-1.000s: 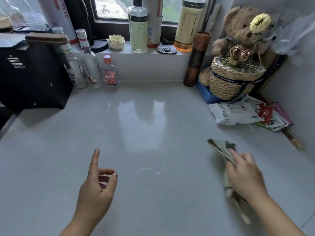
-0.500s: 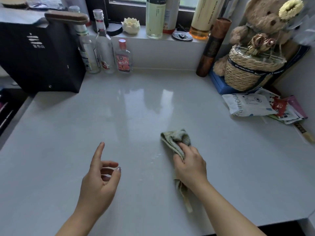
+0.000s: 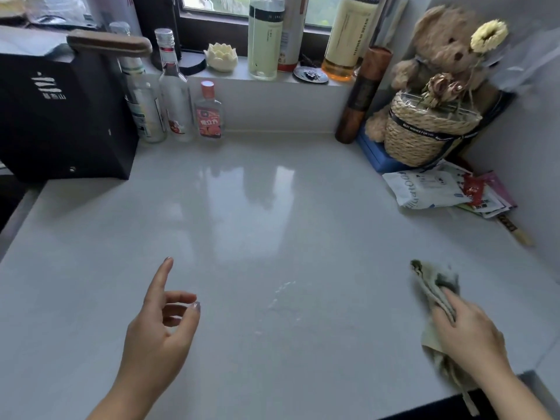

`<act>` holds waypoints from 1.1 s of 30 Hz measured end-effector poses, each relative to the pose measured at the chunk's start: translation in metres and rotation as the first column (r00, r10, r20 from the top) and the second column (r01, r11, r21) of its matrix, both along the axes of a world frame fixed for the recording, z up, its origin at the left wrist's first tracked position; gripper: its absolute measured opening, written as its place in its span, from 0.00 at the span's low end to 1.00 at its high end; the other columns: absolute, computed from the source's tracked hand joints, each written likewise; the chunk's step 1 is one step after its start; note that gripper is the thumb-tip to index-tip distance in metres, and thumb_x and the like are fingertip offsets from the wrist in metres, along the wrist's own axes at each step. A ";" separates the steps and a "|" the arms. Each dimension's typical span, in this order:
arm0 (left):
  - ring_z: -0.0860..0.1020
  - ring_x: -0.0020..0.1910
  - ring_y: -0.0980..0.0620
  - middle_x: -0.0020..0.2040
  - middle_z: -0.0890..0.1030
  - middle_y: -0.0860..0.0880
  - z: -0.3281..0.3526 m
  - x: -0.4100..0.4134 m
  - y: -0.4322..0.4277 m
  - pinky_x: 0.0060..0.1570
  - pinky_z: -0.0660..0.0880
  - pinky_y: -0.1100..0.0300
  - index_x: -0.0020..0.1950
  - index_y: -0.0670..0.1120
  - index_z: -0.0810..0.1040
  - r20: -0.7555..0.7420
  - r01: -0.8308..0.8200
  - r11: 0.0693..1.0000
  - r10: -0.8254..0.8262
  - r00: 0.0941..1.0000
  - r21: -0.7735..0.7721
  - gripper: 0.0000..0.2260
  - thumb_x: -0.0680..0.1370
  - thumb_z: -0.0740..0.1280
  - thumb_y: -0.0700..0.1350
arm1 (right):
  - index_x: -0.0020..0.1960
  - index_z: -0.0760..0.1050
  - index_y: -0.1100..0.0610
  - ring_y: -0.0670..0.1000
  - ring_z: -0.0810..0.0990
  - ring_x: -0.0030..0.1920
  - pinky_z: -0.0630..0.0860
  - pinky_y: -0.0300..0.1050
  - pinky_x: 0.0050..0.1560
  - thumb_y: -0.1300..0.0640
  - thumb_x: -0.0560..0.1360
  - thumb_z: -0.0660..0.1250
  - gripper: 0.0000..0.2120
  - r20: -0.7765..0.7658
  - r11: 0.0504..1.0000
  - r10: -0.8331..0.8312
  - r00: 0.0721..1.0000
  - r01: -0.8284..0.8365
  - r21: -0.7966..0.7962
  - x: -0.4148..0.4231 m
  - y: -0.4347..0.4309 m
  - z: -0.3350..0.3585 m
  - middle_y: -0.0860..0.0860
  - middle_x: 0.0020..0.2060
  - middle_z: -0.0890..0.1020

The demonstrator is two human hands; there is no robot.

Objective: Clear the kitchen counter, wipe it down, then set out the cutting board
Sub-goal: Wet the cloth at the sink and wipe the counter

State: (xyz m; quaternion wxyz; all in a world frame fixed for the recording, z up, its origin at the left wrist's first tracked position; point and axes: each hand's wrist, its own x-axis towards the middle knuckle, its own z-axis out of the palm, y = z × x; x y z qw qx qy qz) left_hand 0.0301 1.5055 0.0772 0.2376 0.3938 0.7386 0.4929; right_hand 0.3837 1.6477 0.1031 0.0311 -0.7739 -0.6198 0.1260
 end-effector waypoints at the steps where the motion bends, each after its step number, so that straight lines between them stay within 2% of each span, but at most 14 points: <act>1: 0.76 0.38 0.67 0.42 0.80 0.54 -0.001 -0.001 0.001 0.35 0.68 0.81 0.69 0.59 0.61 0.000 0.001 1.000 -0.001 1.000 -0.002 0.31 0.72 0.67 0.36 | 0.69 0.67 0.52 0.62 0.74 0.59 0.70 0.51 0.57 0.54 0.76 0.58 0.21 0.011 1.000 0.013 1.000 -0.013 -0.013 -0.007 -0.005 -0.006 0.63 0.59 0.75; 5: 0.76 0.37 0.64 0.42 0.80 0.54 -0.007 -0.005 -0.001 0.34 0.69 0.79 0.69 0.60 0.61 0.024 0.009 1.000 -0.009 1.000 -0.017 0.31 0.72 0.67 0.36 | 0.66 0.70 0.50 0.60 0.75 0.58 0.70 0.50 0.57 0.54 0.73 0.61 0.21 -0.099 0.998 0.027 0.995 -0.022 0.054 -0.055 -0.027 -0.020 0.59 0.58 0.78; 9: 0.77 0.38 0.60 0.42 0.80 0.54 -0.010 -0.013 -0.009 0.37 0.70 0.79 0.61 0.70 0.60 0.045 0.029 0.999 -0.028 0.999 -0.018 0.32 0.72 0.67 0.36 | 0.64 0.74 0.49 0.59 0.78 0.54 0.72 0.48 0.53 0.54 0.71 0.63 0.20 -0.230 0.988 0.125 0.965 -0.099 0.122 -0.117 -0.052 -0.024 0.55 0.54 0.81; 11: 0.77 0.39 0.59 0.41 0.80 0.54 -0.009 -0.019 -0.012 0.38 0.70 0.79 0.58 0.73 0.59 0.031 0.032 0.999 -0.032 0.999 -0.021 0.33 0.72 0.67 0.36 | 0.63 0.74 0.47 0.58 0.78 0.53 0.73 0.46 0.51 0.53 0.71 0.63 0.20 -0.277 0.979 0.184 0.943 -0.150 0.139 -0.150 -0.064 -0.026 0.54 0.53 0.81; 15: 0.76 0.39 0.59 0.41 0.80 0.55 -0.004 -0.032 -0.017 0.35 0.71 0.76 0.59 0.71 0.60 -0.005 0.050 0.999 -0.050 0.999 -0.009 0.32 0.72 0.67 0.36 | 0.62 0.74 0.47 0.55 0.78 0.52 0.72 0.44 0.50 0.50 0.71 0.61 0.20 -0.331 0.965 0.256 0.908 -0.220 0.142 -0.196 -0.074 -0.028 0.53 0.50 0.81; 19: 0.77 0.41 0.64 0.41 0.80 0.56 0.006 -0.049 -0.021 0.39 0.68 0.81 0.61 0.67 0.62 -0.067 0.025 0.999 -0.023 0.998 0.030 0.31 0.71 0.68 0.36 | 0.55 0.80 0.52 0.52 0.78 0.41 0.71 0.40 0.43 0.60 0.70 0.64 0.15 -0.553 0.980 0.188 0.812 -0.120 0.156 -0.182 -0.072 -0.010 0.53 0.42 0.83; 22: 0.76 0.42 0.66 0.42 0.79 0.58 0.009 -0.071 -0.027 0.43 0.69 0.79 0.67 0.59 0.64 -0.103 -0.005 1.000 0.007 0.995 0.019 0.29 0.72 0.68 0.37 | 0.54 0.80 0.54 0.54 0.78 0.42 0.71 0.40 0.44 0.60 0.69 0.67 0.14 -0.470 0.978 0.117 0.875 -0.020 0.206 -0.131 -0.073 0.004 0.55 0.42 0.82; 25: 0.76 0.45 0.63 0.44 0.78 0.60 0.006 -0.097 -0.032 0.52 0.69 0.59 0.67 0.54 0.67 -0.148 -0.039 0.998 0.032 0.988 -0.043 0.26 0.72 0.67 0.38 | 0.62 0.75 0.57 0.60 0.78 0.52 0.70 0.48 0.54 0.62 0.71 0.66 0.19 -0.233 0.988 0.000 0.972 0.036 0.149 -0.096 -0.082 0.003 0.60 0.51 0.79; 27: 0.75 0.46 0.66 0.44 0.78 0.60 0.002 -0.110 -0.037 0.52 0.68 0.58 0.66 0.56 0.67 -0.153 -0.063 0.996 0.051 0.987 -0.070 0.25 0.72 0.69 0.41 | 0.65 0.72 0.56 0.62 0.76 0.55 0.70 0.51 0.56 0.60 0.73 0.63 0.20 -0.163 0.996 -0.031 0.986 0.044 0.076 -0.101 -0.092 -0.007 0.61 0.57 0.77; 29: 0.75 0.47 0.66 0.44 0.77 0.62 -0.002 -0.119 -0.043 0.53 0.68 0.63 0.65 0.57 0.68 -0.135 -0.080 0.994 0.068 0.988 -0.081 0.25 0.69 0.70 0.46 | 0.66 0.71 0.55 0.61 0.76 0.56 0.71 0.51 0.55 0.58 0.73 0.63 0.21 -0.147 0.999 0.005 0.989 0.002 0.048 -0.125 -0.102 -0.018 0.61 0.58 0.76; 31: 0.76 0.49 0.57 0.45 0.78 0.62 -0.004 -0.121 -0.050 0.55 0.70 0.56 0.64 0.58 0.68 -0.119 -0.097 0.990 0.085 0.989 -0.098 0.25 0.68 0.68 0.48 | 0.65 0.72 0.56 0.61 0.78 0.56 0.73 0.50 0.53 0.57 0.72 0.64 0.21 -0.171 0.996 0.072 0.983 -0.063 0.055 -0.167 -0.113 -0.021 0.61 0.58 0.77; 33: 0.75 0.53 0.48 0.45 0.78 0.61 -0.006 -0.122 -0.054 0.54 0.69 0.51 0.63 0.59 0.68 -0.126 -0.130 0.986 0.117 0.985 -0.101 0.24 0.67 0.65 0.52 | 0.58 0.79 0.57 0.56 0.84 0.46 0.78 0.45 0.42 0.52 0.67 0.62 0.21 -0.216 0.971 0.231 0.949 -0.211 0.111 -0.217 -0.122 -0.022 0.61 0.50 0.82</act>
